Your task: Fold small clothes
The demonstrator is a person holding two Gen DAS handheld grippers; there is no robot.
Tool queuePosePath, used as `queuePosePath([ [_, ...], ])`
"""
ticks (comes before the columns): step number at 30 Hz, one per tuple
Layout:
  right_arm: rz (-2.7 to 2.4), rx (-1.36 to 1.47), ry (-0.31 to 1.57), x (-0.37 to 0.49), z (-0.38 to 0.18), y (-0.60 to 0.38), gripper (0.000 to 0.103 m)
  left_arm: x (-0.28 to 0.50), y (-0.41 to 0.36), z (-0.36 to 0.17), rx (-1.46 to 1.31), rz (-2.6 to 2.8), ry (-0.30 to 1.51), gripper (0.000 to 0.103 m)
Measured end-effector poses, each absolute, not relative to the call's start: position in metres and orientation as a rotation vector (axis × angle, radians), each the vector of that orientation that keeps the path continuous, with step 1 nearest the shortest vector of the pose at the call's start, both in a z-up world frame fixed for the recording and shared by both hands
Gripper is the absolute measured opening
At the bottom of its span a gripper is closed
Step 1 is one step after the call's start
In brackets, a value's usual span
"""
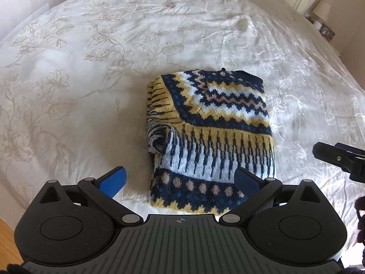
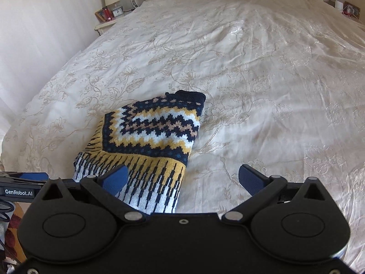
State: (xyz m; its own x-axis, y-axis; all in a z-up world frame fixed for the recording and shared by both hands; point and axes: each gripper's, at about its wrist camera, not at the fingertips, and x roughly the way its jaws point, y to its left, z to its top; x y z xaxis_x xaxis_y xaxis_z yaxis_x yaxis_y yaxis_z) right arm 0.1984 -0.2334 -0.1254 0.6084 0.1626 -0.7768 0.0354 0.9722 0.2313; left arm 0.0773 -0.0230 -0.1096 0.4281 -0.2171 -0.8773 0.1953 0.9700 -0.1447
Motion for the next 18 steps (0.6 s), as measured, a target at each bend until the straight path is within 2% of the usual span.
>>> queuePosePath([
  [8,0.145,0.202,0.836,0.172,-0.106,-0.226,0.102,0.061,-0.027,-0.091,-0.001,-0.160,1.084,0.100],
  [10,0.152,0.201,0.828,0.168,-0.103,-0.223,0.102,0.058,-0.026,-0.087,0.001,-0.137,1.085,0.089],
  [18,0.138,0.186,0.796,0.150,-0.095,-0.206,0.102,0.048,-0.012,-0.075,-0.004,-0.145,1.072,0.088],
])
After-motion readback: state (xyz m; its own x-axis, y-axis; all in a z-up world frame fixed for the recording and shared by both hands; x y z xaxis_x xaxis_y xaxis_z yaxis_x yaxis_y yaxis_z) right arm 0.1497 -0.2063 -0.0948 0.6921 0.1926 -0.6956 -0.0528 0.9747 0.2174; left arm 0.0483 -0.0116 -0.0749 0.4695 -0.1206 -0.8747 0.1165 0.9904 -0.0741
